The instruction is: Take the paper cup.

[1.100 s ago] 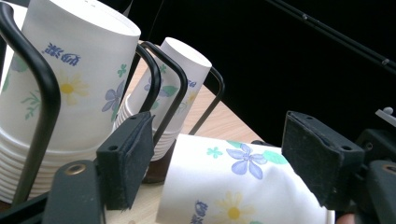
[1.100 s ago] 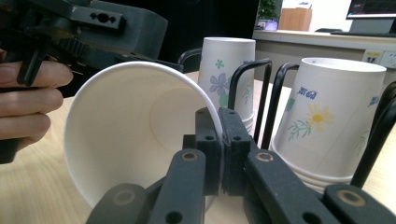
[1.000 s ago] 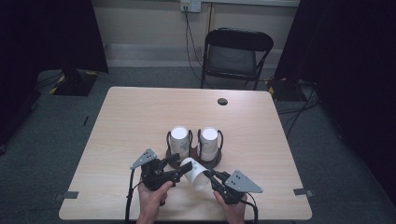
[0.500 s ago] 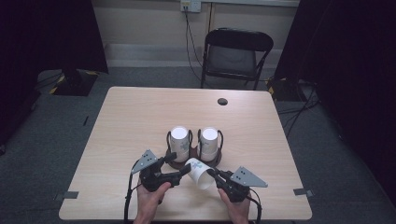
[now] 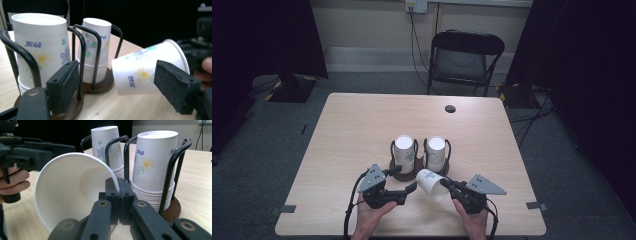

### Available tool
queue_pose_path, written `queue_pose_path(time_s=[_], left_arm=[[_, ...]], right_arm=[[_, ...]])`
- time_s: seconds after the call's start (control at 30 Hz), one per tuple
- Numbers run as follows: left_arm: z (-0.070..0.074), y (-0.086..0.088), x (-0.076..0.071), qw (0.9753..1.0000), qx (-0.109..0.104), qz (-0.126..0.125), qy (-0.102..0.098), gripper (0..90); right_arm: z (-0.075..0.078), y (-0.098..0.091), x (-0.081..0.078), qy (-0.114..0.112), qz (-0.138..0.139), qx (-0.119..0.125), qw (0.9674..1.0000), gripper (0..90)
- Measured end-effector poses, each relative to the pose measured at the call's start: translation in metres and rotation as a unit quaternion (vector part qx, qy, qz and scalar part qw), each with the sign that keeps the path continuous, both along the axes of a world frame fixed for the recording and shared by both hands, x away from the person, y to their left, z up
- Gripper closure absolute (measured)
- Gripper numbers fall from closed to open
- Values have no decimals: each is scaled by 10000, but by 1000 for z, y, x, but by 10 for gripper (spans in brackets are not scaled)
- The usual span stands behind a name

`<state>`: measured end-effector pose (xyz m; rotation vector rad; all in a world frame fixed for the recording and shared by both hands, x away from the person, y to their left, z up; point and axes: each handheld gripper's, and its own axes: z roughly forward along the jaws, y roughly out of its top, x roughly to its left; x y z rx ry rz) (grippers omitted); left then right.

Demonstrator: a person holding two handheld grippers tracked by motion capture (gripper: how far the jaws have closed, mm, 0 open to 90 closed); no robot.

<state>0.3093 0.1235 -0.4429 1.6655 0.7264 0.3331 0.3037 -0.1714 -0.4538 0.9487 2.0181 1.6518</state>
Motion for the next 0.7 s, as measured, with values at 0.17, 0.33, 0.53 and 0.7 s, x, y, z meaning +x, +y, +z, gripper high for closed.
queue_pose_path(time_s=[0.17,0.33,0.53,0.7], left_arm=[[-5,-5,-2,9995,262,-162,-61,193],[-7,-9,-6,9978,583,-199,-227,219],[-10,-14,-10,9948,889,-331,-383,214],[-14,-18,-12,9923,1044,-470,-479,185]], right_arm=[[2,-1,1,150,81,-39,9998,880],[4,0,3,273,157,-108,9994,879],[9,1,7,482,250,-161,9984,879],[13,3,10,623,344,-223,9972,879]])
